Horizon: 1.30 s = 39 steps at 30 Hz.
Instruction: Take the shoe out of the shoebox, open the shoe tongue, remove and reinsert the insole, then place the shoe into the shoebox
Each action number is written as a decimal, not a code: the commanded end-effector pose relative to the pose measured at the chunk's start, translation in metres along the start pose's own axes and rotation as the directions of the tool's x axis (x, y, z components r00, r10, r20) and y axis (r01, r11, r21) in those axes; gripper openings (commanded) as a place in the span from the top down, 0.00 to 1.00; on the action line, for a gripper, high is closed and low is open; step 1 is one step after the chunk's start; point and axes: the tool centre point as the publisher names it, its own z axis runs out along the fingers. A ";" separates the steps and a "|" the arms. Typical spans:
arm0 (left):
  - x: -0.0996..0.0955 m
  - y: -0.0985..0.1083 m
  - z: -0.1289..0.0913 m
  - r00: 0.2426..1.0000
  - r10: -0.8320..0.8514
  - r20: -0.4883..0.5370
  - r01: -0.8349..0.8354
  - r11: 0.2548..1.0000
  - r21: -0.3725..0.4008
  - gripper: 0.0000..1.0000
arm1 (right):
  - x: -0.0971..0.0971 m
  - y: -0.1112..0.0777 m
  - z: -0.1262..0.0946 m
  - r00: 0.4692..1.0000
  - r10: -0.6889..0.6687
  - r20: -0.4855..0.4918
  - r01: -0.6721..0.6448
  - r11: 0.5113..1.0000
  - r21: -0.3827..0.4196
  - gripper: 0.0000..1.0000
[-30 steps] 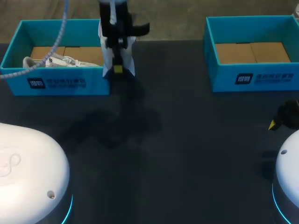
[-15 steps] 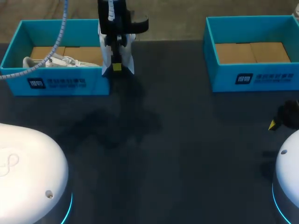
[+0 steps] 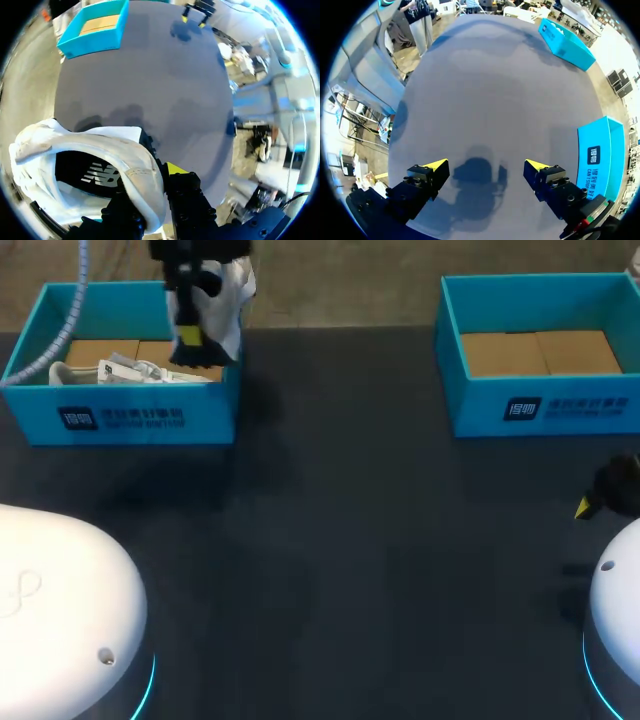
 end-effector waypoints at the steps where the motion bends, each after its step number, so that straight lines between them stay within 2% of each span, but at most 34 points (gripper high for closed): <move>1: -0.024 0.027 -0.006 0.998 0.019 -0.056 -0.019 1.000 -0.013 1.00 | 0.001 0.001 0.001 1.000 0.001 0.002 -0.001 1.000 0.004 0.00; 10: -0.077 0.087 -0.020 0.991 -0.127 -0.045 0.126 0.992 -0.014 1.00 | 0.001 0.001 0.001 1.000 0.001 0.002 -0.001 1.000 0.004 0.00; 13: -0.094 0.102 -0.023 0.989 -0.148 -0.032 0.146 0.989 -0.034 1.00 | 0.001 0.001 0.001 1.000 0.001 0.002 -0.001 1.000 0.004 0.00; 20: -0.120 0.131 -0.027 0.993 -0.109 -0.039 0.108 0.994 -0.028 1.00 | 0.001 0.001 0.001 1.000 0.001 0.002 -0.001 1.000 0.004 0.00; 24: -0.125 0.145 -0.028 0.997 -0.077 -0.029 0.077 0.997 -0.023 1.00 | 0.001 0.001 0.001 1.000 0.001 0.002 -0.001 1.000 0.004 0.00; 29: -0.126 0.158 -0.027 0.997 0.073 0.002 -0.073 0.996 -0.057 1.00 | 0.001 0.001 0.001 1.000 0.001 0.002 -0.001 1.000 0.004 0.00; 39: -0.124 0.173 -0.031 0.936 0.343 0.074 -0.321 0.921 -0.220 1.00 | 0.001 0.001 0.001 1.000 0.001 0.002 -0.001 1.000 0.004 0.00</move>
